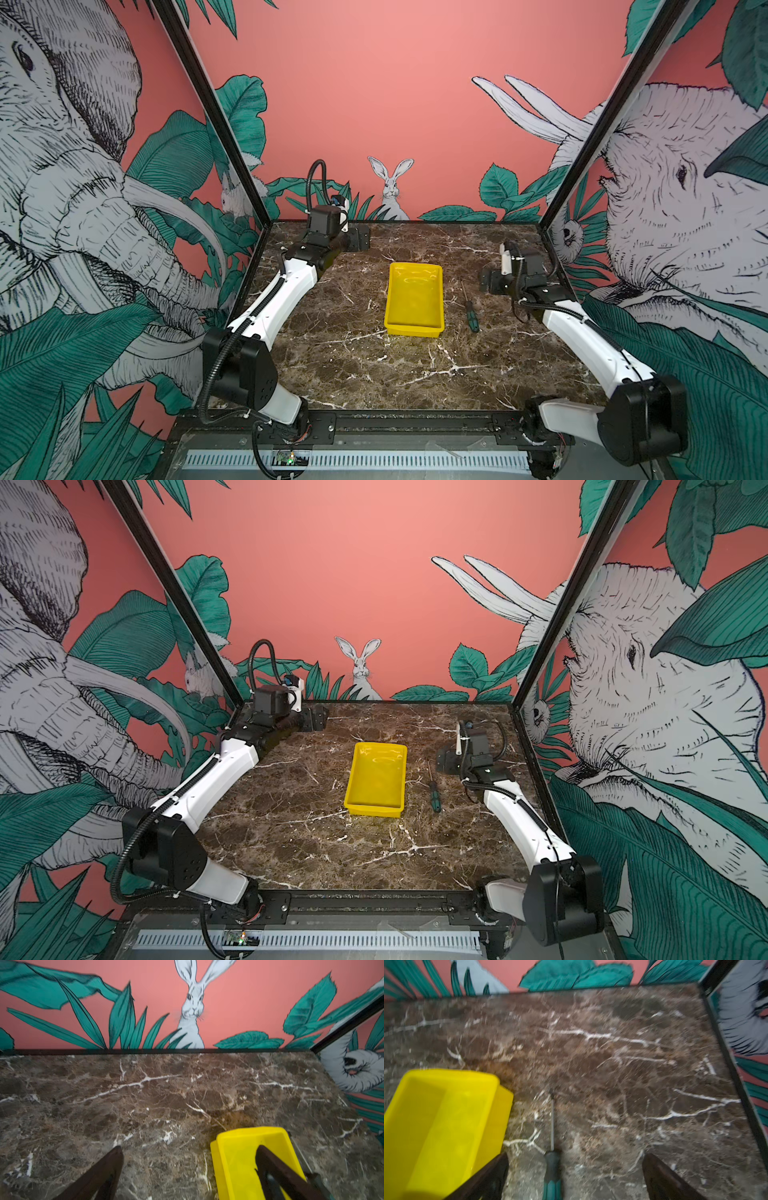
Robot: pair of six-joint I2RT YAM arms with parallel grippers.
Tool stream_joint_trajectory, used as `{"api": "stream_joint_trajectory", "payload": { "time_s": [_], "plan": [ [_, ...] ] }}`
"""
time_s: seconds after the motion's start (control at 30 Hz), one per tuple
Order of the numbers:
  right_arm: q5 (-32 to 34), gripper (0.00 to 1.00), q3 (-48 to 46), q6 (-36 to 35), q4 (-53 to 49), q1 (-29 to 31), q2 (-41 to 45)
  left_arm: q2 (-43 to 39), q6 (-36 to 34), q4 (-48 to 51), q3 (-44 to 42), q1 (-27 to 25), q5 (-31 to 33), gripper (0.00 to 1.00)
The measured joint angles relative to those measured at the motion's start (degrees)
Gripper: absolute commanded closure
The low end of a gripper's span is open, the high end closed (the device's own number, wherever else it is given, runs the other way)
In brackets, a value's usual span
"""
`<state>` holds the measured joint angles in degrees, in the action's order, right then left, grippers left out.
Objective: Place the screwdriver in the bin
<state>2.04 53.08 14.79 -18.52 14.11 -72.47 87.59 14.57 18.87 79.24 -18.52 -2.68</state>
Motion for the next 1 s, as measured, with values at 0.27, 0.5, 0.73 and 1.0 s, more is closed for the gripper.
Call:
{"api": "stream_joint_trajectory", "payload": {
  "time_s": [0.27, 0.5, 0.73, 1.0],
  "plan": [
    [0.7, 0.15, 2.4, 1.3, -6.7, 4.9, -7.8, 2.6, 0.7, 4.3, 2.9, 0.5, -1.4, 0.00],
    [-1.7, 0.30, 0.7, 3.4, -7.8, 5.9, -12.5, 2.6, 0.7, 5.2, 3.0, 0.6, -1.4, 0.00],
    [-3.3, 0.45, 0.4, 4.3, -7.6, 6.0, -14.7, 2.6, 0.9, 5.5, 2.8, 0.7, -1.6, 0.01],
    [-4.7, 0.51, -1.7, 4.2, -6.3, 6.0, -18.5, 1.8, 1.9, 6.4, 1.9, 1.0, -3.0, 0.00]
  ]
}}
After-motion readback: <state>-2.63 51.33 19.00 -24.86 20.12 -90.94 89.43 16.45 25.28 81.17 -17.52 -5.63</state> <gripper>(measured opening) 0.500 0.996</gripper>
